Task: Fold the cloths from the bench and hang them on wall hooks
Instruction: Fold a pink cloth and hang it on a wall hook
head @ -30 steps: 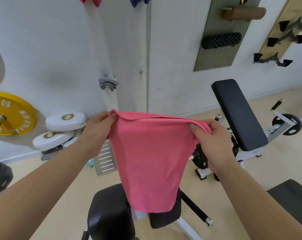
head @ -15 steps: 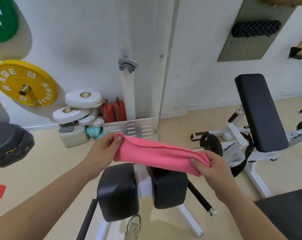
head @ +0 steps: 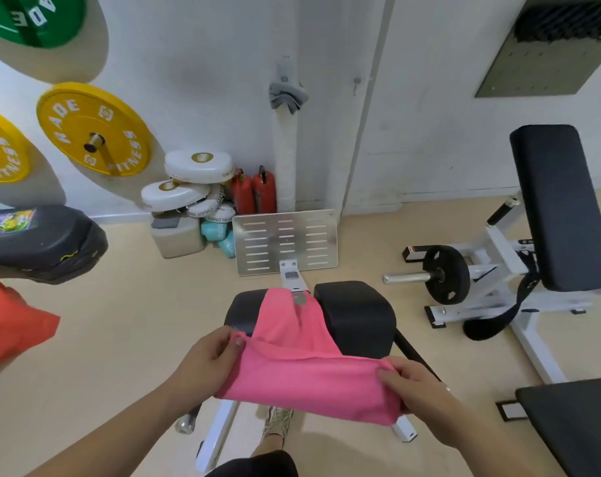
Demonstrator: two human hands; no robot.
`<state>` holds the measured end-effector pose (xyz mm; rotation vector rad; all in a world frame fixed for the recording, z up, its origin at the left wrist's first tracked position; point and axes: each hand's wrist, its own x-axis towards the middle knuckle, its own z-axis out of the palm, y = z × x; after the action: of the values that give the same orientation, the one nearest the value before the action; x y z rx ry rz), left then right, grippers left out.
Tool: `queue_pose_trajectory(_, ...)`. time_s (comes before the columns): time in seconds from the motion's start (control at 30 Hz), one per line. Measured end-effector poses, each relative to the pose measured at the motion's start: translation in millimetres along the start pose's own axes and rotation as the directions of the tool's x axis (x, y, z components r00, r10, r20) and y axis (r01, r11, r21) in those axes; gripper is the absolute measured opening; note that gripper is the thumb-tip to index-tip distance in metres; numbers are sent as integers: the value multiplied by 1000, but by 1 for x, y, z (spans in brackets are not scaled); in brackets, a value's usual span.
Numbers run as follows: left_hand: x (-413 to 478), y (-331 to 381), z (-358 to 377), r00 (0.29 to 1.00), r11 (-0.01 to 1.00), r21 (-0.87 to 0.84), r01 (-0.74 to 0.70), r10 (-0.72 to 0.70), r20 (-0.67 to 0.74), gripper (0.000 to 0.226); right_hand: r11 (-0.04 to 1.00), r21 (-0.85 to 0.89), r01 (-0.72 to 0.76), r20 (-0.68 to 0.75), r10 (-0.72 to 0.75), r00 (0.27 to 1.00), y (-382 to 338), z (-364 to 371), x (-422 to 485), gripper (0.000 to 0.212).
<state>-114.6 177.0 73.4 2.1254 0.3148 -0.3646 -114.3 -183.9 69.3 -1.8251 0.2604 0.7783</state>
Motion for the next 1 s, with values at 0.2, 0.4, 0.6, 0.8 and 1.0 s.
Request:
queue_pose_trajectory(0.2, 68, 12, -7, 998, 999, 28, 46, -45, -54, 31, 999, 11, 42, -198, -39, 979, -26, 6, 46, 20)
queue_pose_trajectory(0.4, 179, 20, 4, 997, 992, 100, 82, -81, -19, 29, 999, 21, -34, -276, 38, 960, -53, -1, 135, 20)
queue_pose_trajectory(0.6, 277, 7, 21, 984, 967, 189, 169, -178, 31, 28, 989, -45, -144, -320, 122, 940, -70, -8, 228, 22)
queue_pose_trajectory(0.8, 316, -5, 30, 917, 918, 62, 392, -395, 53, 25, 973, 15, -231, -399, 218, 891, -66, -4, 268, 27)
queue_pose_trajectory(1.0, 271, -25, 20, 797, 784, 439, 439, -565, 213, 47, 944, -159, -288, -348, 220, 911, -48, 16, 245, 11)
